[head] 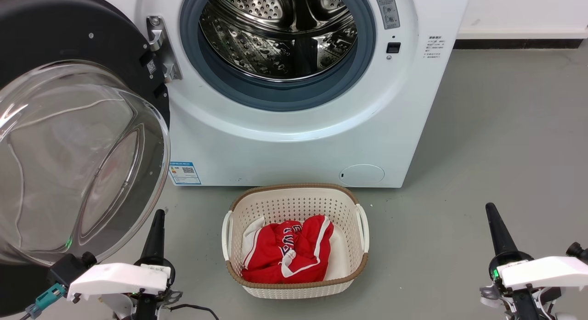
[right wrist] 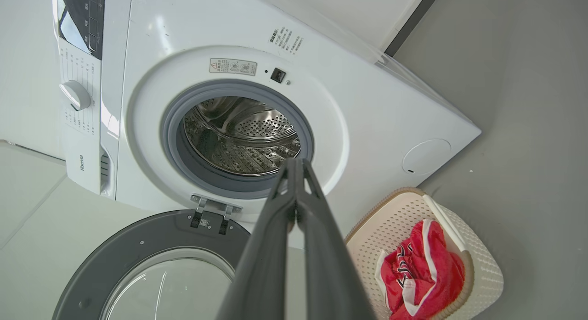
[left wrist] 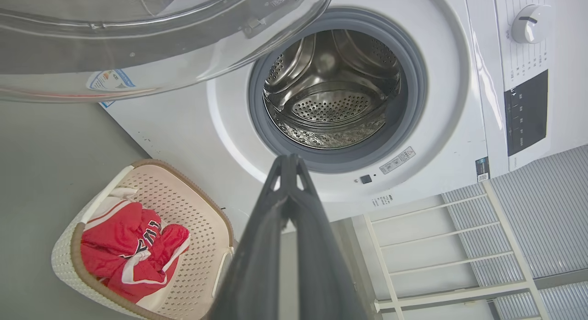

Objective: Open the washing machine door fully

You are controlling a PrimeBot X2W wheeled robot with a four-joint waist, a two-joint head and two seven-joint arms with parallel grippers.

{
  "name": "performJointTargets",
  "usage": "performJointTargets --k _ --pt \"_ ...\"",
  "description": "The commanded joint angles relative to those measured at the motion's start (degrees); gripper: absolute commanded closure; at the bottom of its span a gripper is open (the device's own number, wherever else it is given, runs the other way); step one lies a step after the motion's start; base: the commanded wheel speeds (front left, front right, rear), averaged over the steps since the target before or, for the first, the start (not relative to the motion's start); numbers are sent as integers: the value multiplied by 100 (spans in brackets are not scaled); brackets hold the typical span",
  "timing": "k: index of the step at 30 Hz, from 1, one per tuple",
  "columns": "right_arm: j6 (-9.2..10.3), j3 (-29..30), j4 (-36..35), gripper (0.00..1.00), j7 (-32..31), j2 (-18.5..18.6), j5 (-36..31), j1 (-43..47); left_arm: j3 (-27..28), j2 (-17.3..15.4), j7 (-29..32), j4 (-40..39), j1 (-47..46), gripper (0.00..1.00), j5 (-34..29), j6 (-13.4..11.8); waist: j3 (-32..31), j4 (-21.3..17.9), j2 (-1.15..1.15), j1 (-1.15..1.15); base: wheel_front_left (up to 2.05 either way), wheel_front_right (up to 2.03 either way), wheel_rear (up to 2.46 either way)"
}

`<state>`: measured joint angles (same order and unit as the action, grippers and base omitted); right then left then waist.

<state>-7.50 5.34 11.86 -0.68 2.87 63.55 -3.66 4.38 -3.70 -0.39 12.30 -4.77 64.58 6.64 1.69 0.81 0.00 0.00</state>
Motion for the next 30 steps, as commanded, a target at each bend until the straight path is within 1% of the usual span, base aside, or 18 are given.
performJointTargets --k 1,19,30 --pt "0 20 -15 100 -47 1 194 -170 37 -5 43 -25 -115 100 182 37 -5 -3 0 0 0 0 0" --pt "0 58 71 100 -254 1 1215 -209 106 28 294 54 -149 100 1168 60 -52 -28 0 0 0 0 0" --pt "0 78 118 100 -356 1 1714 -246 141 45 421 95 -160 100 1647 71 -79 -42 0 0 0 0 0"
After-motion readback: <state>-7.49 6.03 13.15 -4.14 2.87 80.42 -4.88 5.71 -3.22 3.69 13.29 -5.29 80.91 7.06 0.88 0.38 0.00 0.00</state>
